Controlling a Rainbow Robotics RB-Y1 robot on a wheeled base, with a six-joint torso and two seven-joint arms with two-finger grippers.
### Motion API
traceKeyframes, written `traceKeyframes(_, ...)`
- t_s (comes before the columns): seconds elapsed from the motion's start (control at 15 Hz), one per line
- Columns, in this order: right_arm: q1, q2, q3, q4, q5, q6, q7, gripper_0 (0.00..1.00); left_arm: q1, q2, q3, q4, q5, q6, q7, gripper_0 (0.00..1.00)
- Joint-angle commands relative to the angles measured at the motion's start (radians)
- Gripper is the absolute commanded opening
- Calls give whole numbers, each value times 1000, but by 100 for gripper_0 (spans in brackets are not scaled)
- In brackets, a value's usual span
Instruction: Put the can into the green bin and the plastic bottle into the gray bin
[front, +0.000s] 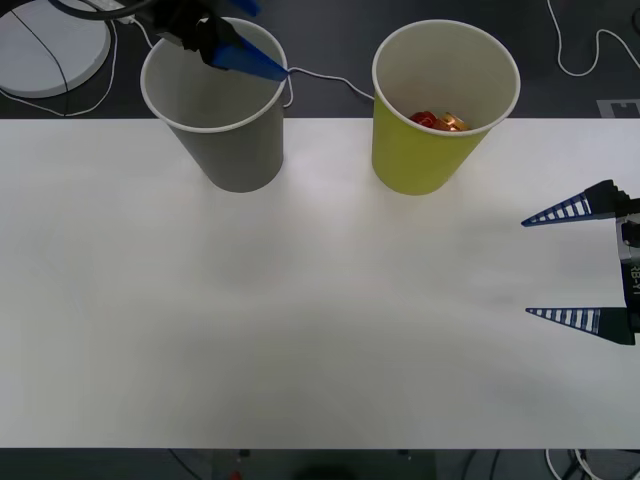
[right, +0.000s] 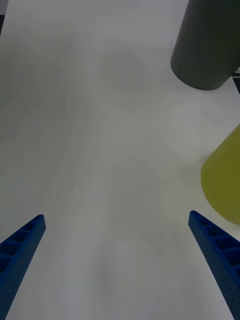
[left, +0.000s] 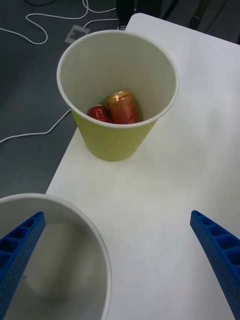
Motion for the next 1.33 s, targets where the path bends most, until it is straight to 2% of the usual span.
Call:
traceKeyframes(0.07,0,0,0,0,0,0,0,100,163,60,149,-111,2,-59,-92,100)
traceKeyframes(0.4,0,0,0,0,0,0,0,100,456,73,435,-214,26,-159,-261,100)
traceKeyframes(0.67,0,0,0,0,0,0,0,100,662,73,600,-267,46,-198,-413,100)
traceKeyframes(1.07,0,0,0,0,0,0,0,100,917,73,754,-321,69,-215,-621,100)
traceKeyframes(1.33,0,0,0,0,0,0,0,100,1002,73,807,-321,74,-275,-733,100)
